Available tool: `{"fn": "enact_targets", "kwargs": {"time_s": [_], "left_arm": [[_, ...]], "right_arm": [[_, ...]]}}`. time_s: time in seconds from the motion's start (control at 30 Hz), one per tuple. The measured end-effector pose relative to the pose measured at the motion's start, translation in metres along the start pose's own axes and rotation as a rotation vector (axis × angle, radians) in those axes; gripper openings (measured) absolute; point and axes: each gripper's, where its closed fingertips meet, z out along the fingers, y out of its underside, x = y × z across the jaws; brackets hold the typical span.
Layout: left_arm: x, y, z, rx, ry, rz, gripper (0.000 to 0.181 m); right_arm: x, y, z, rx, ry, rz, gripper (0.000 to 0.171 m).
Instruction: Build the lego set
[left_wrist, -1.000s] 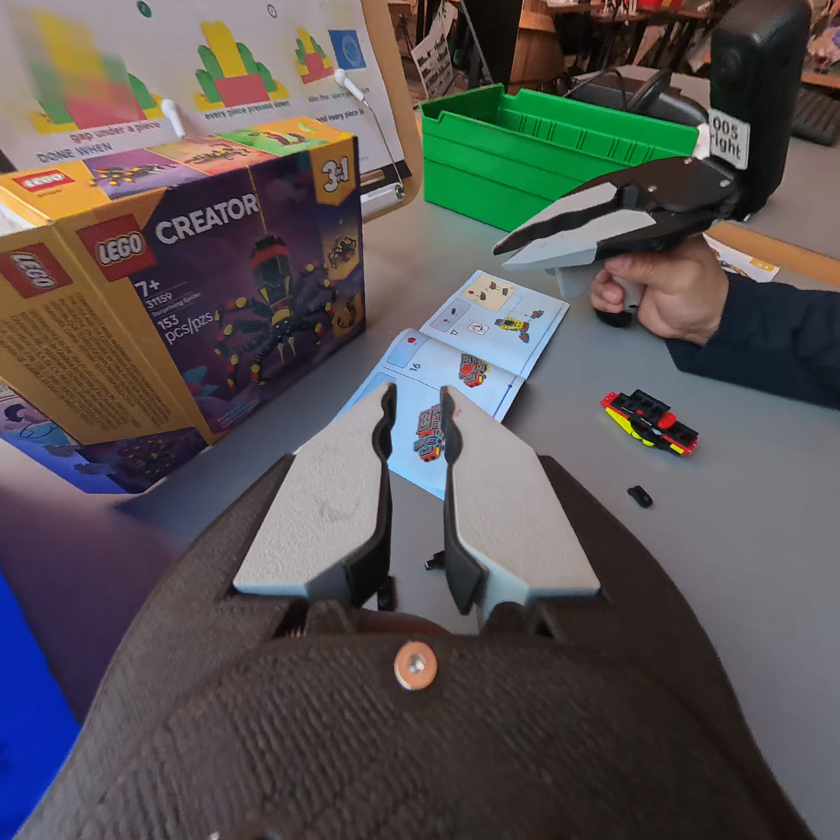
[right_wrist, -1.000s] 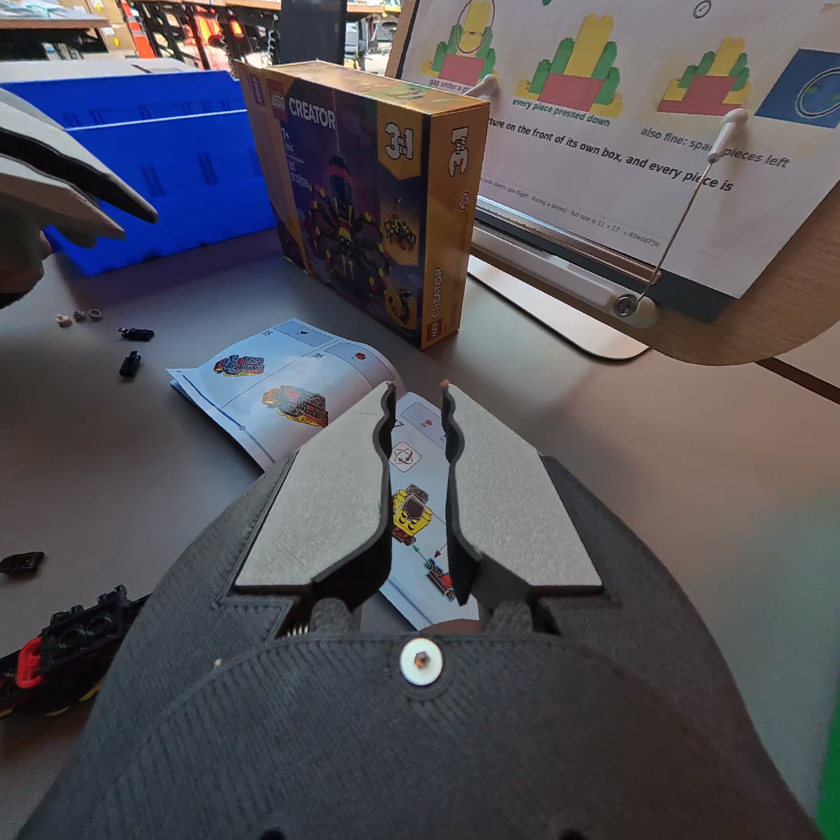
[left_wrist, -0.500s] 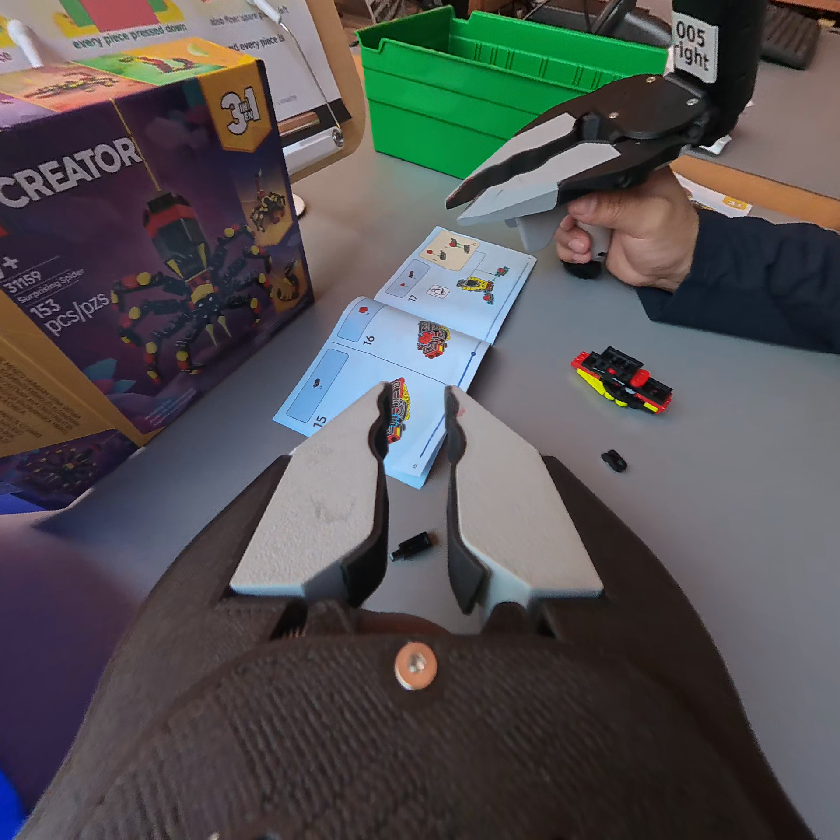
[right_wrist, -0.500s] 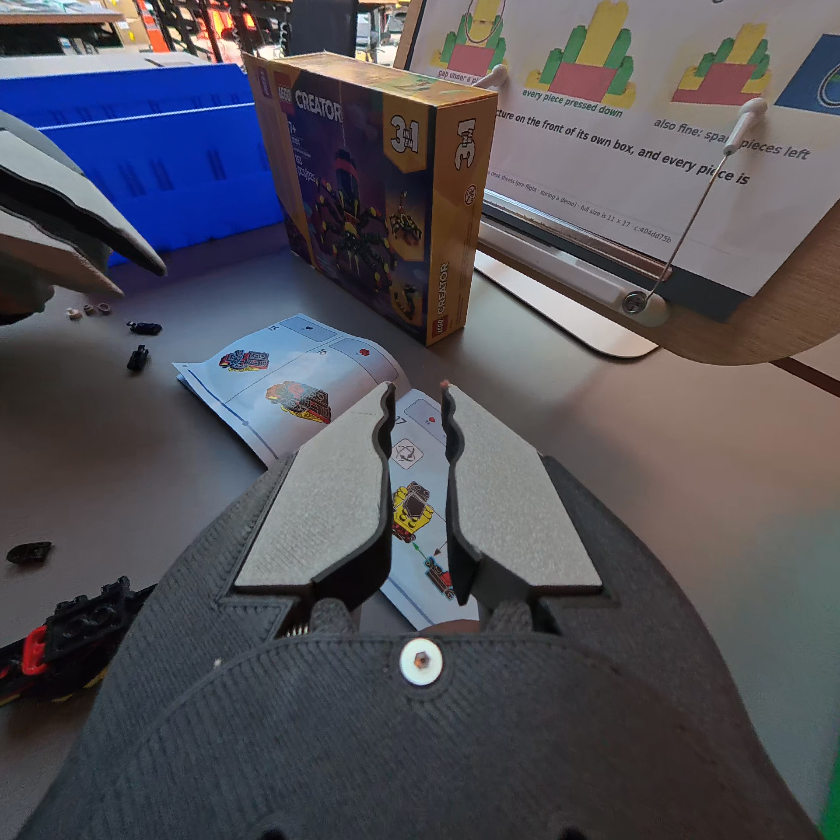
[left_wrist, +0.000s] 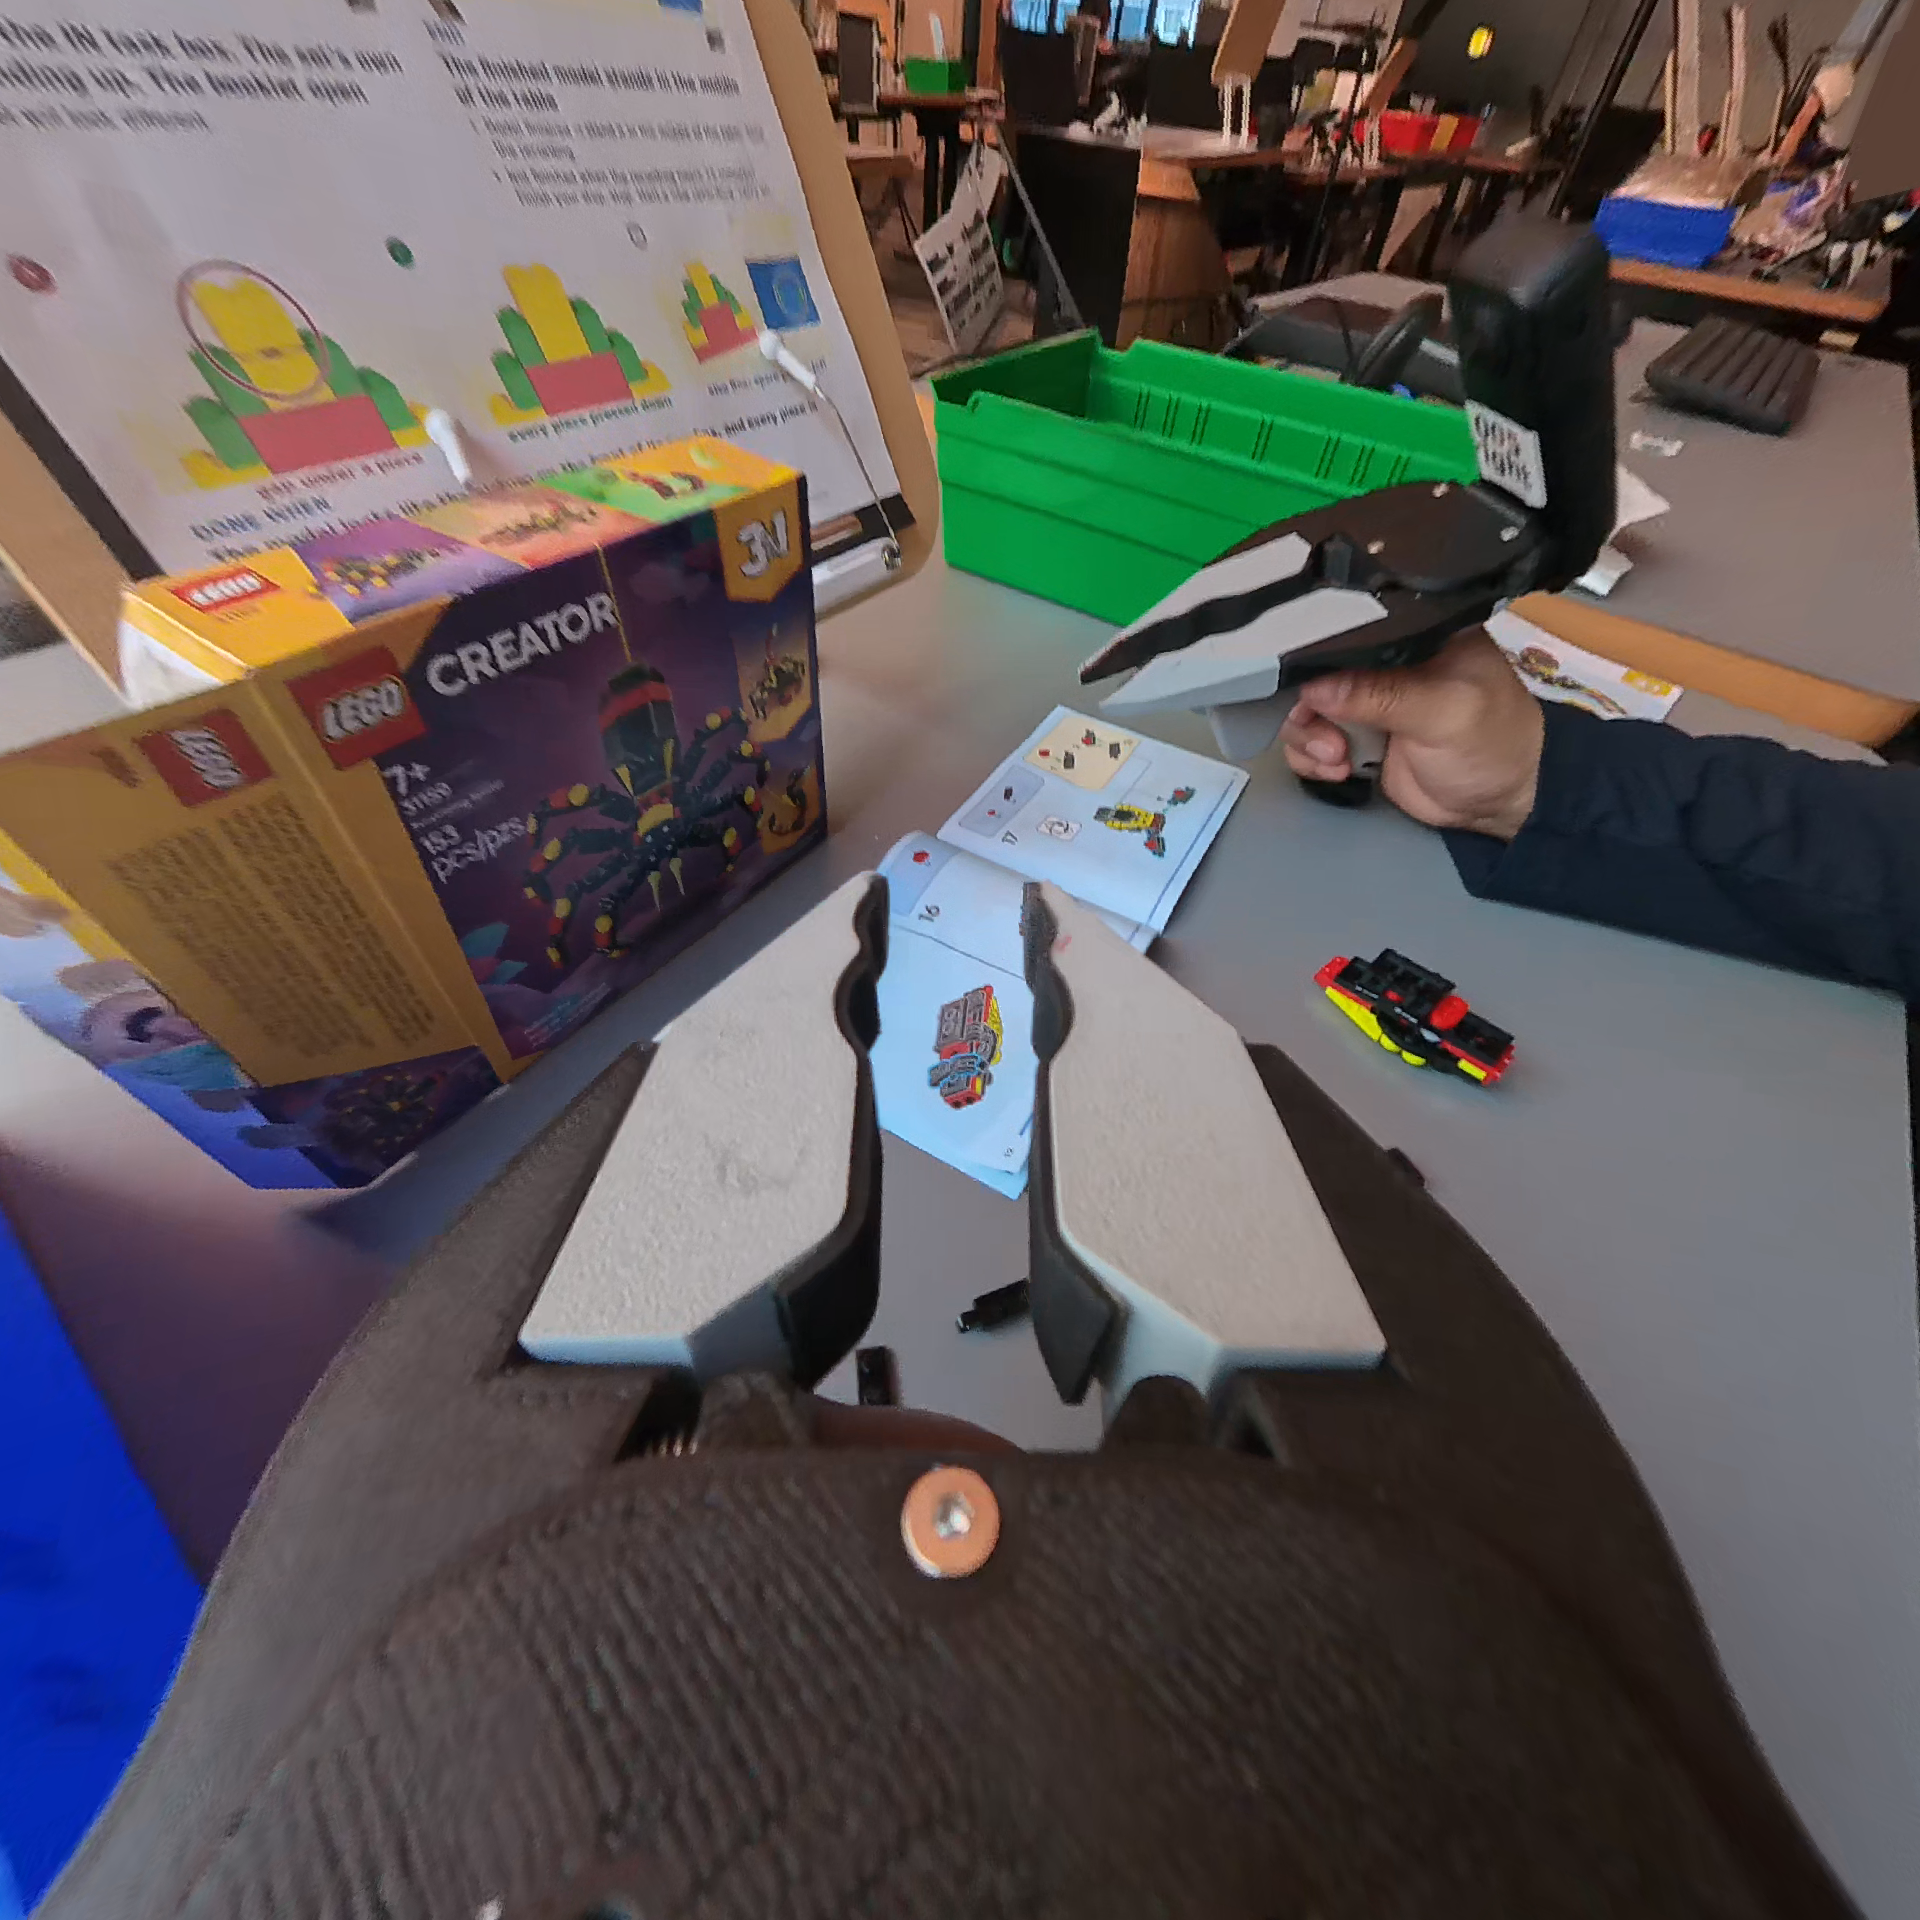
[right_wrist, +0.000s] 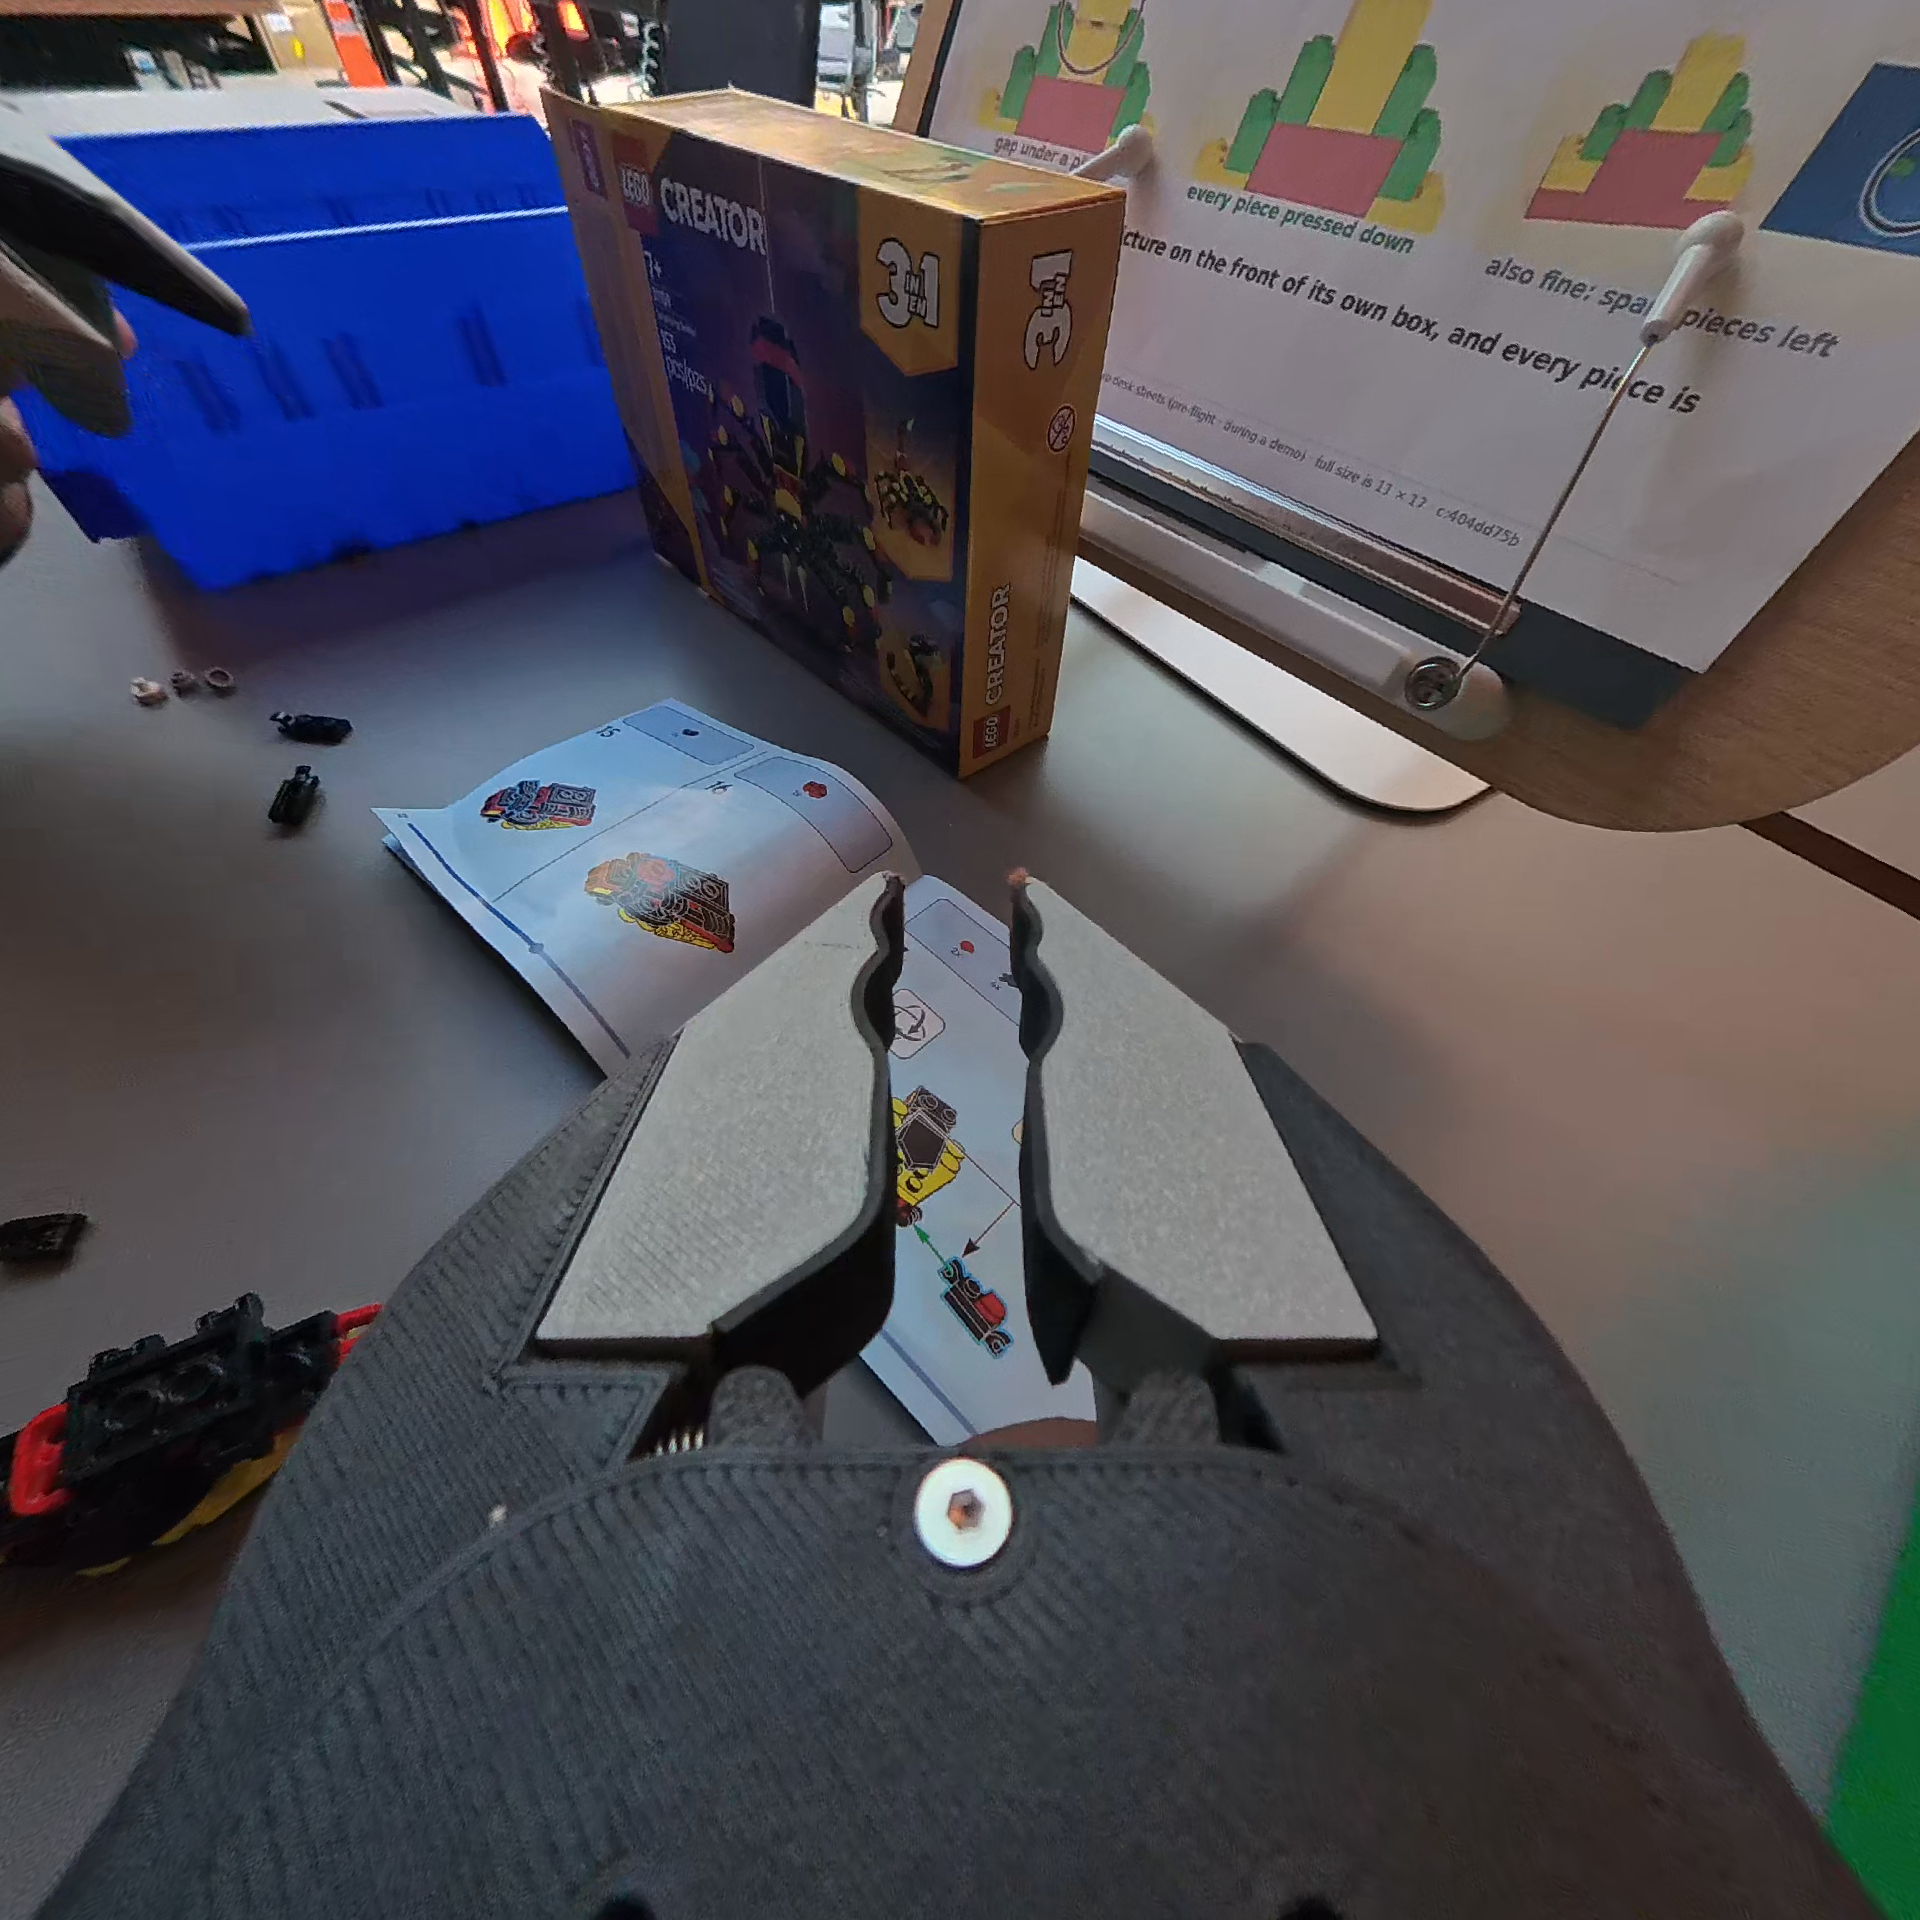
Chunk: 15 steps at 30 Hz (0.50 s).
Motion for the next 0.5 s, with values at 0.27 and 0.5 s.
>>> {"fn": "enact_targets", "kwargs": {"time_s": [0.27, 0.5], "left_arm": [[-0.047, -0.069, -0.052, 0.228, -0.066, -0.105, 0.024], [-0.147, -0.073, -0.097, -0.114, -0.269, 0.045, 0.025]], "right_arm": [[0.001, -0.001, -0.001, 0.006, 0.01, -0.004, 0.017], [0.001, -0.001, -0.001, 0.005, 0.007, 0.002, 0.017]]}}
